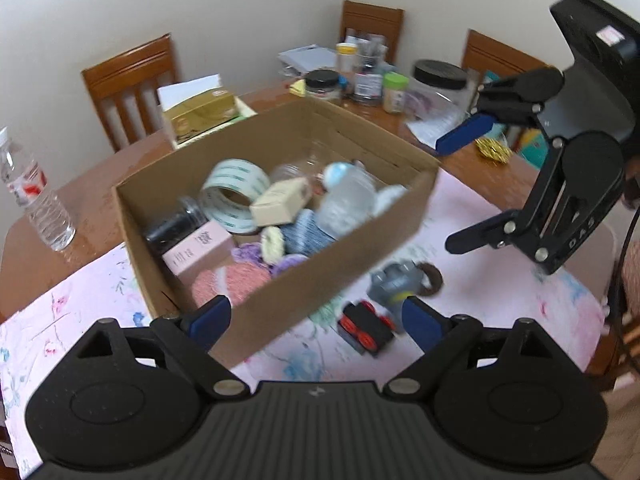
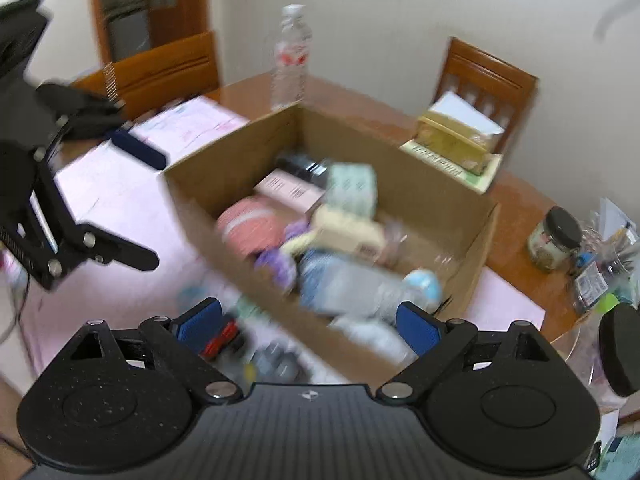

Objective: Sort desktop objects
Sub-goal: 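Withdraw both grippers toward the red toy car and grey figure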

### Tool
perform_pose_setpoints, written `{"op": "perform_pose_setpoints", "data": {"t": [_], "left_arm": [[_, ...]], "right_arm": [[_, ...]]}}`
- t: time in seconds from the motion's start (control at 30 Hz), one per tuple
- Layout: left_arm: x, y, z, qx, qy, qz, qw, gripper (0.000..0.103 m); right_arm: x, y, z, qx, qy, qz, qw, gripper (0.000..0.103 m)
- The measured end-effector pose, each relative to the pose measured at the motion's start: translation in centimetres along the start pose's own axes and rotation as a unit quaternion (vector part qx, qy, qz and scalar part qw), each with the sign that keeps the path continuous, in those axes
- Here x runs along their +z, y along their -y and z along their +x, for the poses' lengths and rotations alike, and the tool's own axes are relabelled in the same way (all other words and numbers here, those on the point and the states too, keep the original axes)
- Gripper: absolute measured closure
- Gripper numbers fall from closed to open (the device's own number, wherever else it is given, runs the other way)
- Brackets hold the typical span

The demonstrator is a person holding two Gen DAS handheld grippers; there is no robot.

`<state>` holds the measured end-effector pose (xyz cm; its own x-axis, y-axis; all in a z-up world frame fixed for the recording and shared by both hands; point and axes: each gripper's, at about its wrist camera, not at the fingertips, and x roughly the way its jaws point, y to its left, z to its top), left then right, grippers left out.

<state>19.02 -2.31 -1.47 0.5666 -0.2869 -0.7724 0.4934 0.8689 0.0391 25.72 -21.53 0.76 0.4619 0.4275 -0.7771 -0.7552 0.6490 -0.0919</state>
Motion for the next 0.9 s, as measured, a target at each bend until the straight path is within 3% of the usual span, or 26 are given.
{"op": "perform_pose_setpoints", "data": {"t": [0.23, 0.57, 0.9], "left_arm": [[-2.6, 2.9, 1.0, -0.022, -0.010, 0.048, 0.9986, 0.011], [-4.4, 4.0, 4.4, -0.033, 0.005, 0.138, 0.9898, 0.014], [-4.9, 2.7, 7.3, -0.057, 0.015, 0.141, 0.9883, 0.022]], "right_arm": [[-3.5, -2.2, -1.0, 0.012, -0.016, 0.022, 1.000, 0.006], [-6.1, -3.9, -1.1, 0.029, -0.024, 0.035, 0.999, 0.006], [-7.0, -4.3, 0.8, 0.043, -0.040, 0.024, 0.998, 0.006]]}}
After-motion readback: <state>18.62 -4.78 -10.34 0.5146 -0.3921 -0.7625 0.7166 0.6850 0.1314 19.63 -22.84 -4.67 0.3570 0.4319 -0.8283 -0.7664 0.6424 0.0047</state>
